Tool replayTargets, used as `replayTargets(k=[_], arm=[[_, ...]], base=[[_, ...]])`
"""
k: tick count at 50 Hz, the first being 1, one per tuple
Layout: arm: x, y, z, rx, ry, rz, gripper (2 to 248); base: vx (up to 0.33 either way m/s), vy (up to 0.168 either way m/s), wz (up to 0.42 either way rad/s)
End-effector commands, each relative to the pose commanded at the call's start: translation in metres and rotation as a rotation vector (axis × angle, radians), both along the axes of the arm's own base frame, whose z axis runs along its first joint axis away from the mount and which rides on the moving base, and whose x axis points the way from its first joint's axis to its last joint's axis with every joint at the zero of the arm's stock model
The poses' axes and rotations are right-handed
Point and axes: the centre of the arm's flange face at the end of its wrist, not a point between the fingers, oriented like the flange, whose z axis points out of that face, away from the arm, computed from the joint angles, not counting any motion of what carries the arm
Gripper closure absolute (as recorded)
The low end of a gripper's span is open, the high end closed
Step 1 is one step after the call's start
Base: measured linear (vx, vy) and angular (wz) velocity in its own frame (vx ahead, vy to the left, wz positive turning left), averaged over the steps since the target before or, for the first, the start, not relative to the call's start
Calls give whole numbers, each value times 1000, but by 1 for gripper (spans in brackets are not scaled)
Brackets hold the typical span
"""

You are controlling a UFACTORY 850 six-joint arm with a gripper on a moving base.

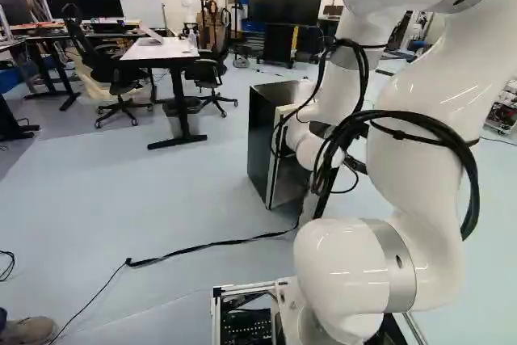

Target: Open the fridge door

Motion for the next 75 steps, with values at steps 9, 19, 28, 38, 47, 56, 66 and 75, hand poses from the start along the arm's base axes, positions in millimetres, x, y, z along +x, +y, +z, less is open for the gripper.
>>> replayTargets(k=[9,19,28,38,47,56,66,75], arm=[[-17,-8,0,5,4,-74,3],[-27,-19,1,1,2,-134,3],[-28,-22,1,0,1,-145,3],[-27,-23,3,-25,-11,-149,3],[-27,-25,7,-70,-32,-154,3],[-26,-29,10,-106,-50,-163,3],[-19,-40,10,-114,-57,-192,3],[-12,-55,10,-117,-62,-230,3]], base=[[0,0,0],[0,0,0],[0,0,0],[0,0,0],[0,0,0],[0,0,0],[0,0,0],[0,0,0]])
